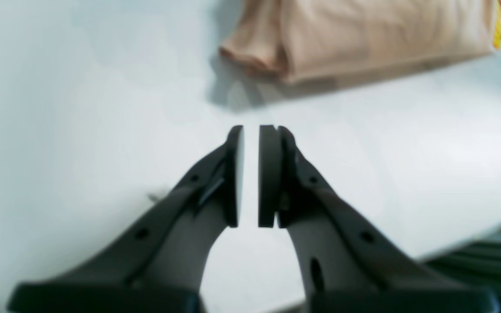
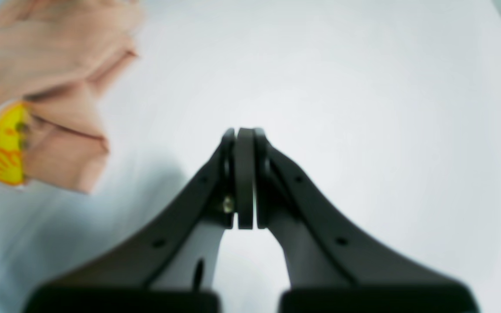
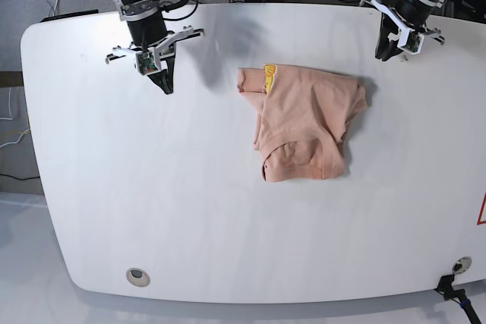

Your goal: Fold the T-shirt properly

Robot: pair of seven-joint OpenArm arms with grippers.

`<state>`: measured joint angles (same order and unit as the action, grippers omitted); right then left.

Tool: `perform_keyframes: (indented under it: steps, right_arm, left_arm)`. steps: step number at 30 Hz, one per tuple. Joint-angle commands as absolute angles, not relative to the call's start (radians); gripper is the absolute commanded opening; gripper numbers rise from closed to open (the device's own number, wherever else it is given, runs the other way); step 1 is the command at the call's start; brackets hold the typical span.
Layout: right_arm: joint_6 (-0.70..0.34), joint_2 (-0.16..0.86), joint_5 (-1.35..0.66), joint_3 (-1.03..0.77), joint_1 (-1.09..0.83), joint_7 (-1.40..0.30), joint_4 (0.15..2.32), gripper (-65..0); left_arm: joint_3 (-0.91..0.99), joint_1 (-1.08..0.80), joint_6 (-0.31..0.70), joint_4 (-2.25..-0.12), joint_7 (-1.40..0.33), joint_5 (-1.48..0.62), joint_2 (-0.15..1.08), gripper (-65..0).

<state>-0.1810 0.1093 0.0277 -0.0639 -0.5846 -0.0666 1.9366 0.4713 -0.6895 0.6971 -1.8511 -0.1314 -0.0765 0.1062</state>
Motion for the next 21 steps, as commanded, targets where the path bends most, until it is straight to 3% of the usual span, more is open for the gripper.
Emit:
perform_keyframes:
  steps: [1, 9, 15, 21]
  right_arm:
    - [-0.188, 0.113, -0.012, -0.093, -0.618, -0.036, 1.959, -65.0]
    - [-0.188, 0.108, -0.024, -0.105, -0.865, -0.031, 1.975, -65.0]
    - [-0.182, 0.105, -0.024, -0.102, -1.044, 0.056, 1.989, -65.0]
    - [-0.18, 0.105, -0.025, -0.104, -1.159, 0.067, 1.983, -65.0]
  left_arm:
    - [0.507, -0.719, 0.698, -1.894, -0.105, -0.099, 0.111, -60.9]
    - [0.671, -0.839, 0.698, -1.936, -0.105, -0.12, -0.01, -60.9]
    - [0.67, -0.957, 0.698, -1.937, -0.105, -0.265, -0.019, -60.9]
    - [0.642, -1.01, 0.698, -1.929, -0.11, -0.265, -0.05, -60.8]
